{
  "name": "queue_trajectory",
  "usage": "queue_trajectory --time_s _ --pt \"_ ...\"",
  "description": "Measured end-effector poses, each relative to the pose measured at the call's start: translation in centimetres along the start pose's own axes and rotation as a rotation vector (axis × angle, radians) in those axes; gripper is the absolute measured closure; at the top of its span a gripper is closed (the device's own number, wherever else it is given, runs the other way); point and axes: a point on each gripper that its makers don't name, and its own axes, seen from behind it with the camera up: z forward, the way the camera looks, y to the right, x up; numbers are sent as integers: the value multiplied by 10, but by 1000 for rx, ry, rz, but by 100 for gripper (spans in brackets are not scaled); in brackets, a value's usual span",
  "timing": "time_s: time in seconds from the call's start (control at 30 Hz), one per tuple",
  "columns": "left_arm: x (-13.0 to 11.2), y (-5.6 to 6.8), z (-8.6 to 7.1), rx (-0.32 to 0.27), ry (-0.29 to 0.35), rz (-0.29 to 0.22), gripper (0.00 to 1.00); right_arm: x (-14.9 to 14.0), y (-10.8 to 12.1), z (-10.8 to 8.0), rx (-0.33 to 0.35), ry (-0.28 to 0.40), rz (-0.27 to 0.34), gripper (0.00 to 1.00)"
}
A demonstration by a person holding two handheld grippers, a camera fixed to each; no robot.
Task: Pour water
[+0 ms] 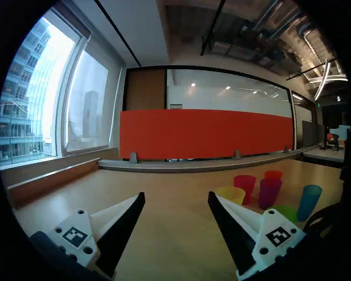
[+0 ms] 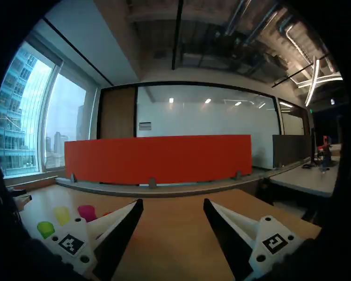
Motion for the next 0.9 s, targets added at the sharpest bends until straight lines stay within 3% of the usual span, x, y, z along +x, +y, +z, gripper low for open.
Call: queue_trajectory --time_s 0.67,0.9 --pt "0 0 0 0 0 1 0 -8 -12 9 31 44 -62 0" --pt "0 0 0 0 0 1 0 -27 -18 18 54 39 -32 0"
